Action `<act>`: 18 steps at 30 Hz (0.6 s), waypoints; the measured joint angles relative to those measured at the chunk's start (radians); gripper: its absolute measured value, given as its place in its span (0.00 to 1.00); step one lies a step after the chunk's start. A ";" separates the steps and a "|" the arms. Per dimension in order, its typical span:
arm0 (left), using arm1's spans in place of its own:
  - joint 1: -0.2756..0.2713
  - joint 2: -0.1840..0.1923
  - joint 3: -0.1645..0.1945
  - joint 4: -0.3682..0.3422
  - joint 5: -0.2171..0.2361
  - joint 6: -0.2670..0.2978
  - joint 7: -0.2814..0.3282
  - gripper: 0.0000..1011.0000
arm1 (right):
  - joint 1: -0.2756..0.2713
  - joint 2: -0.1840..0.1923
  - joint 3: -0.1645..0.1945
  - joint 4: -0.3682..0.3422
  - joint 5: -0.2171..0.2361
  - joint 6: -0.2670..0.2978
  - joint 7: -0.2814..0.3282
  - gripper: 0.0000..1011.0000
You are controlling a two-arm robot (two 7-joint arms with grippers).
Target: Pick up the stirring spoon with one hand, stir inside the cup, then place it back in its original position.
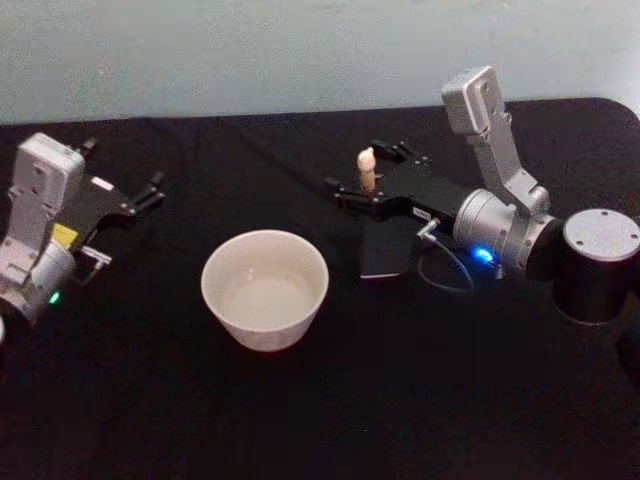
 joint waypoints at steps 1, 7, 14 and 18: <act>0.000 0.000 0.000 0.000 0.000 0.000 0.000 0.99 | -0.002 0.000 0.001 -0.002 -0.002 -0.001 0.000 0.99; 0.000 0.000 0.000 0.000 0.000 0.000 0.000 0.99 | -0.002 0.000 0.001 -0.003 -0.002 -0.002 0.000 0.99; 0.000 0.000 0.000 0.000 0.000 0.000 0.000 0.99 | -0.002 0.001 0.001 -0.003 -0.002 -0.001 -0.001 0.97; 0.000 0.000 0.000 0.000 0.000 0.000 0.000 0.99 | -0.002 0.001 0.001 -0.003 -0.001 -0.001 -0.001 0.86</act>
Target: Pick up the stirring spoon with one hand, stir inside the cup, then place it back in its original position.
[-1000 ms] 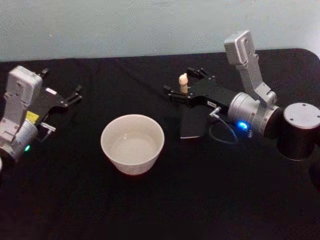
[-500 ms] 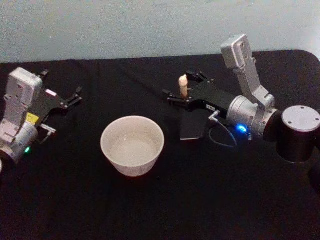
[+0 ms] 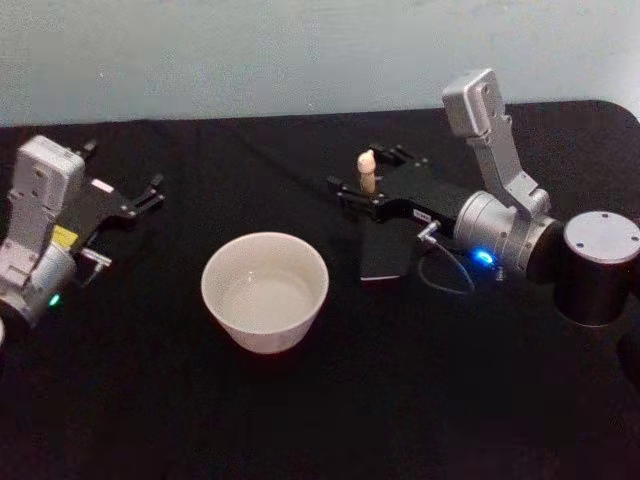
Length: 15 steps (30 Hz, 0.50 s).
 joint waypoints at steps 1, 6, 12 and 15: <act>0.000 0.000 0.000 0.000 0.000 0.000 0.000 0.99 | 0.000 0.000 0.000 0.000 0.000 0.000 0.000 0.85; 0.000 0.000 0.000 0.000 0.000 0.000 0.000 0.99 | 0.000 0.000 0.000 0.000 0.001 0.000 -0.001 0.70; 0.000 0.000 0.000 0.000 0.000 0.000 0.000 0.99 | 0.000 0.000 0.000 0.000 0.001 0.001 -0.001 0.50; 0.000 0.000 0.000 0.000 0.000 0.000 0.000 0.99 | 0.000 0.000 0.000 0.000 0.001 0.001 -0.001 0.44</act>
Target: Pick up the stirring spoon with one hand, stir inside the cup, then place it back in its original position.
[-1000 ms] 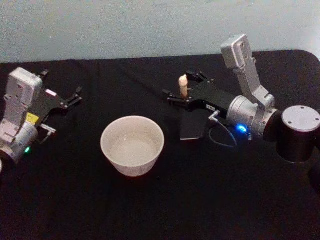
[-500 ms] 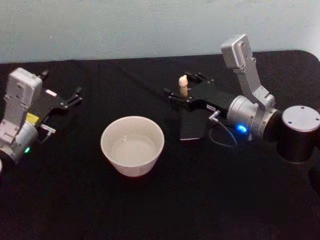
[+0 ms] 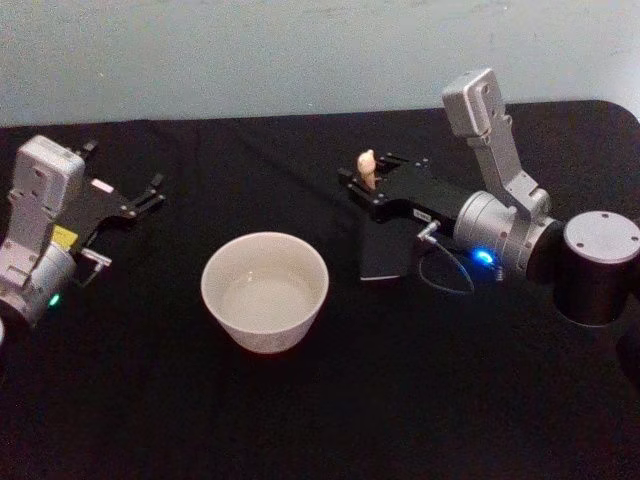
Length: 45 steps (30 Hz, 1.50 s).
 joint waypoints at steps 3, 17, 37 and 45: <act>0.000 0.000 0.000 0.000 0.000 0.000 0.000 0.99 | 0.000 0.000 0.000 0.000 0.000 0.000 0.000 0.30; 0.000 0.000 0.000 0.000 0.000 0.000 0.000 0.99 | 0.000 0.000 0.000 0.000 0.000 0.000 0.000 0.16; 0.000 0.000 0.000 0.000 0.000 0.000 0.000 0.99 | -0.035 0.013 0.032 -0.083 0.026 -0.003 -0.006 0.16; 0.000 0.000 0.000 0.000 0.000 0.000 0.000 0.99 | -0.060 0.019 0.064 -0.139 0.033 -0.004 -0.042 0.16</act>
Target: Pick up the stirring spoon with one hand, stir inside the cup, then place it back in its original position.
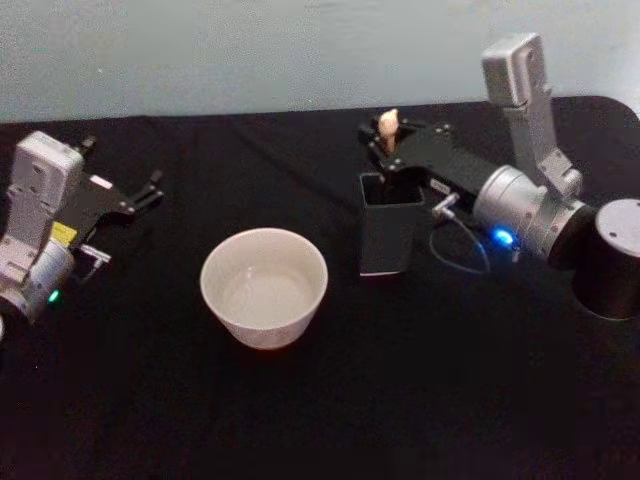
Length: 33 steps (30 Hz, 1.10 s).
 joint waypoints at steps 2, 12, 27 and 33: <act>0.000 0.000 0.000 0.000 0.000 0.000 0.000 0.99 | -0.006 0.001 0.010 -0.016 0.001 0.000 -0.011 0.16; 0.000 0.000 0.000 0.000 0.000 0.000 0.000 0.99 | -0.026 0.011 0.049 -0.079 0.023 -0.004 -0.020 0.16; 0.000 0.000 0.000 0.000 0.000 0.000 0.000 0.99 | -0.029 0.024 0.066 -0.141 0.052 -0.019 -0.017 0.16; 0.000 0.000 0.000 0.000 0.000 0.000 0.000 0.99 | -0.028 0.030 0.060 -0.152 0.060 -0.033 -0.003 0.16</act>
